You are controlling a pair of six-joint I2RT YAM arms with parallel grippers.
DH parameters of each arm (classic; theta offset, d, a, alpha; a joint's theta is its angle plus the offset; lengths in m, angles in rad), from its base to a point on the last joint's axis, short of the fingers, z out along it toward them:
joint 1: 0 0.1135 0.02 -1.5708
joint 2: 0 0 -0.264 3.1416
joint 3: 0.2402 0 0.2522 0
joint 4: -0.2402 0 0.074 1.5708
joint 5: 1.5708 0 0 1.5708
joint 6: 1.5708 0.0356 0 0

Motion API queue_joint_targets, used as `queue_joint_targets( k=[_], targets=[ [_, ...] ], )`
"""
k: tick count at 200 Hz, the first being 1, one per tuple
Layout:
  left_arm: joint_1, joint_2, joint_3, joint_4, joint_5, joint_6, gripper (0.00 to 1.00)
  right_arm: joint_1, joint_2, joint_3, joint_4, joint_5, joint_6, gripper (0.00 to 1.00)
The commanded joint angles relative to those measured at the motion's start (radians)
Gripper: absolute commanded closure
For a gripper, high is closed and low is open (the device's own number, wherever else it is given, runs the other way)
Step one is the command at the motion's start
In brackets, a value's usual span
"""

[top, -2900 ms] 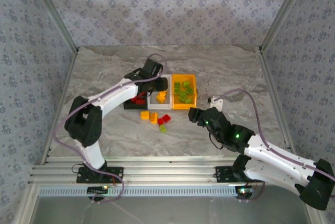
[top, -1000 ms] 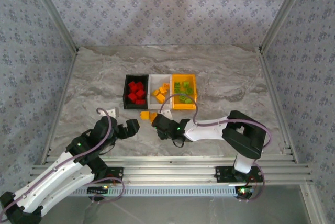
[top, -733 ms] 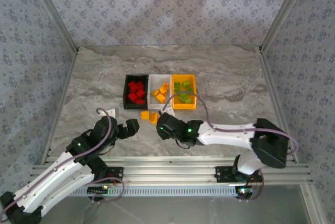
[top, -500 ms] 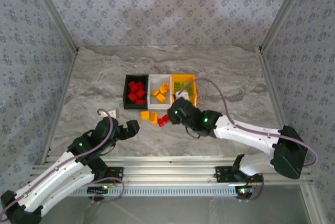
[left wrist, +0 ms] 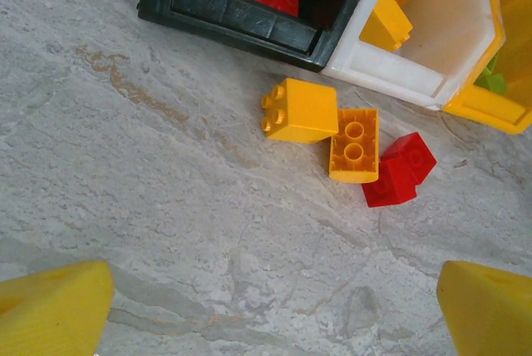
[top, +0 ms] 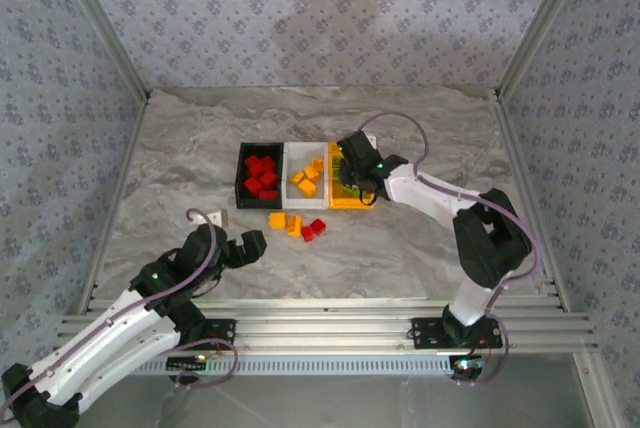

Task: Sort the legos into containers by color

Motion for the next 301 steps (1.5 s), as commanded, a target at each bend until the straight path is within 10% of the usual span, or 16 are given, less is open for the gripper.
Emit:
queue_joint_targets(
  k=[1,62,173,301],
  targets=[
    [0.005,0.004,-0.015,0.012,-0.001,-0.011,0.00,-0.018,0.040,0.077,-0.043,-0.001,-0.007,0.64],
    [0.005,0.077,0.017,0.054,0.010,0.028,0.00,0.000,-0.043,0.090,-0.024,-0.001,-0.019,0.31],
    [0.005,0.768,0.230,0.398,-0.099,0.274,0.13,0.118,-0.384,-0.243,0.073,0.044,0.022,0.28],
    [0.003,0.996,0.243,0.464,-0.140,0.276,0.48,0.120,-0.477,-0.301,0.082,0.054,0.024,0.27]
  ],
)
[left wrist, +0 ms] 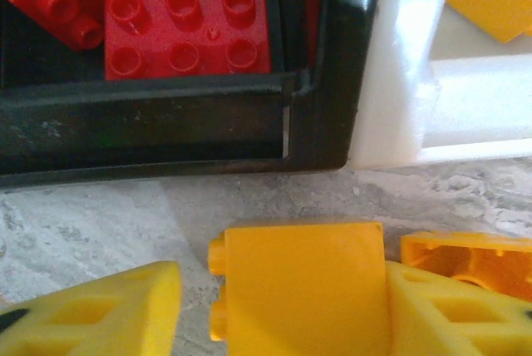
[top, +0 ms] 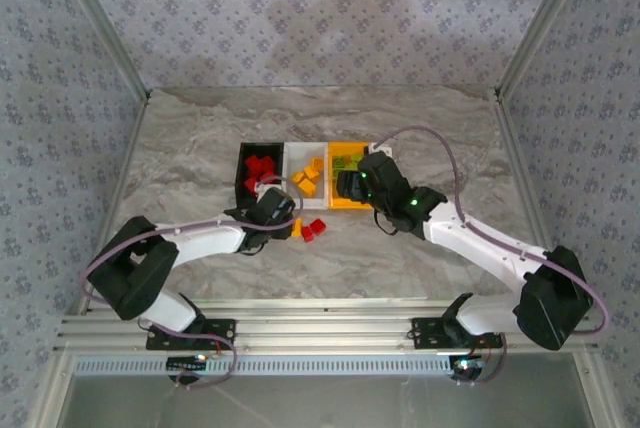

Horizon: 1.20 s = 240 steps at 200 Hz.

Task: Sort the legos into containers by color

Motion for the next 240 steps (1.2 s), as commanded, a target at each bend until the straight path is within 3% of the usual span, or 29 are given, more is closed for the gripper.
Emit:
queue_joint_targets(
  k=[1,41,77,98,120,159,203,213,240],
  targets=[
    [0.001,0.013,-0.008,0.020,-0.011,-0.009,0.48,0.006,-0.031,-0.016,0.004,0.028,0.009,0.27],
    [-0.053,-0.110,-0.020,-0.041,-0.016,-0.025,0.61,0.006,-0.061,-0.045,0.008,0.034,0.035,0.27],
    [-0.154,-0.332,-0.001,-0.158,-0.019,-0.061,0.61,0.014,-0.129,-0.136,0.022,0.038,0.072,0.27],
    [-0.157,-0.373,0.073,-0.201,-0.015,-0.049,0.60,0.026,-0.177,-0.211,0.039,0.047,0.106,0.27],
    [-0.117,-0.290,0.197,-0.204,0.006,-0.011,0.60,0.039,-0.206,-0.265,0.036,0.052,0.132,0.27],
    [0.007,-0.015,0.426,-0.176,0.122,0.022,0.58,0.086,-0.250,-0.322,0.000,0.088,0.161,0.27],
    [0.038,0.220,0.634,-0.228,0.133,0.054,0.56,0.139,-0.269,-0.359,0.004,0.085,0.173,0.27],
    [0.040,0.251,0.667,-0.241,0.134,0.053,0.52,0.151,-0.268,-0.360,0.006,0.081,0.175,0.26],
    [0.039,0.249,0.704,-0.251,0.157,0.046,0.28,0.180,-0.271,-0.362,0.013,0.082,0.172,0.23]
  ],
)
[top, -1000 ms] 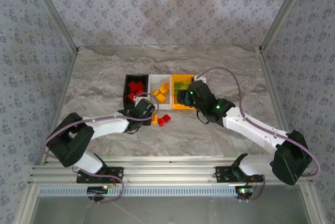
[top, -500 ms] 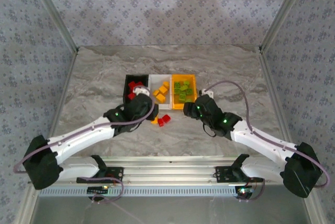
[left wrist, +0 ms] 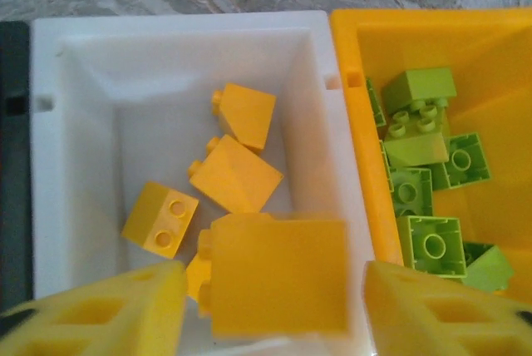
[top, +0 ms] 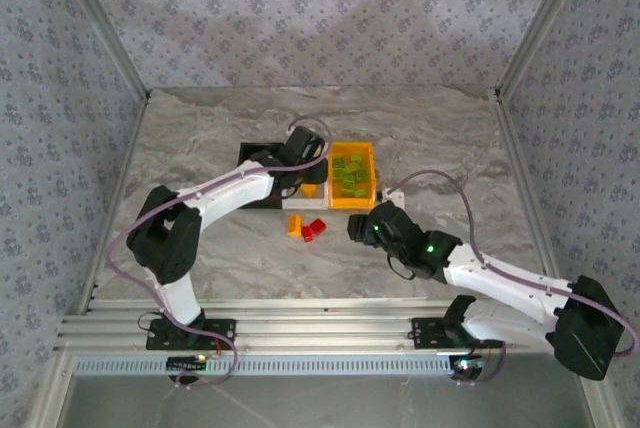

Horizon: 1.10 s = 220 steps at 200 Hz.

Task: Sort the legos into containers by color

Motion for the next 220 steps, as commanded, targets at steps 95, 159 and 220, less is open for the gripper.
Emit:
queue_joint_targets(
  k=[95,159,220],
  targets=[
    [-0.152,-0.635,-0.353,0.027,-0.003,-0.088,0.00,0.093,0.130,0.057,0.081,-0.012,-0.003,0.21],
    [-0.157,-1.112,-0.738,-0.169,-0.120,-0.272,0.01,0.167,0.429,0.254,0.164,-0.056,-0.062,0.27],
    [-0.153,-1.410,-0.813,-0.381,-0.178,-0.334,0.00,0.171,0.720,0.526,0.032,-0.034,-0.107,0.40]
  ],
)
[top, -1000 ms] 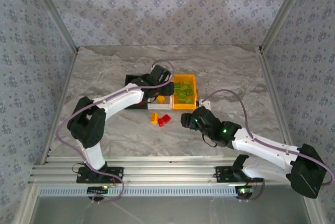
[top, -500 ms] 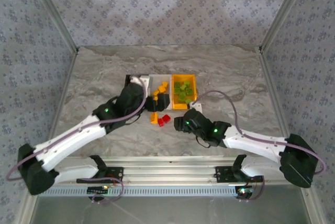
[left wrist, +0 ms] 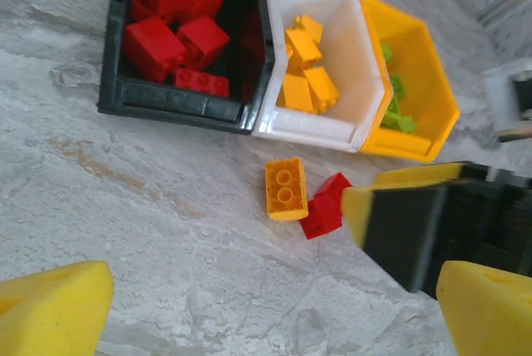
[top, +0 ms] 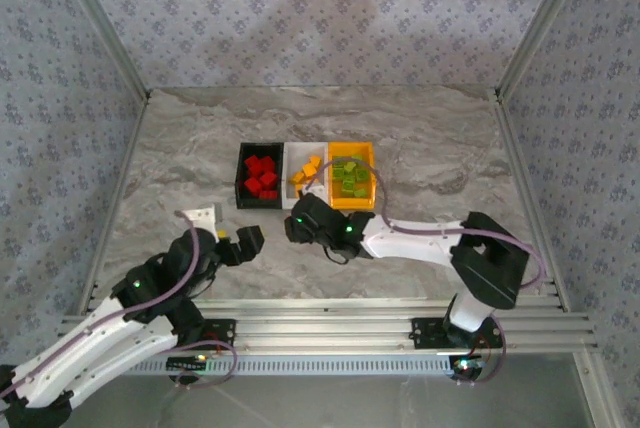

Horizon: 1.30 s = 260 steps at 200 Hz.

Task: Sort the legos into containers by color

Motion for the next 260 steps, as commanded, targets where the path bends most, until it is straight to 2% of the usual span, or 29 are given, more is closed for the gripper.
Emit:
queue_joint_targets(
  k=[1,84,144,171,200,260],
  targets=[
    [0.005,-0.041,-0.017,-0.112,-0.042,-0.043,0.01,-0.003,0.092,0.092,-0.092,0.020,-0.031,0.40],
    [0.006,-0.077,-0.017,-0.159,-0.058,-0.035,0.00,-0.024,0.283,0.286,-0.185,-0.016,-0.057,0.42],
    [0.009,-0.095,-0.009,-0.175,-0.069,-0.030,0.01,0.069,0.282,0.307,-0.156,-0.121,-0.108,0.45],
    [0.009,-0.098,-0.003,-0.182,-0.073,-0.031,0.00,0.102,0.235,0.298,-0.169,-0.069,-0.105,0.43],
    [0.009,-0.114,0.003,-0.188,-0.082,-0.031,0.00,0.098,0.223,0.294,-0.217,0.000,-0.091,0.32],
    [0.008,-0.127,-0.010,-0.199,-0.088,-0.037,0.00,0.090,0.322,0.293,-0.276,0.001,-0.033,0.32]
  ],
)
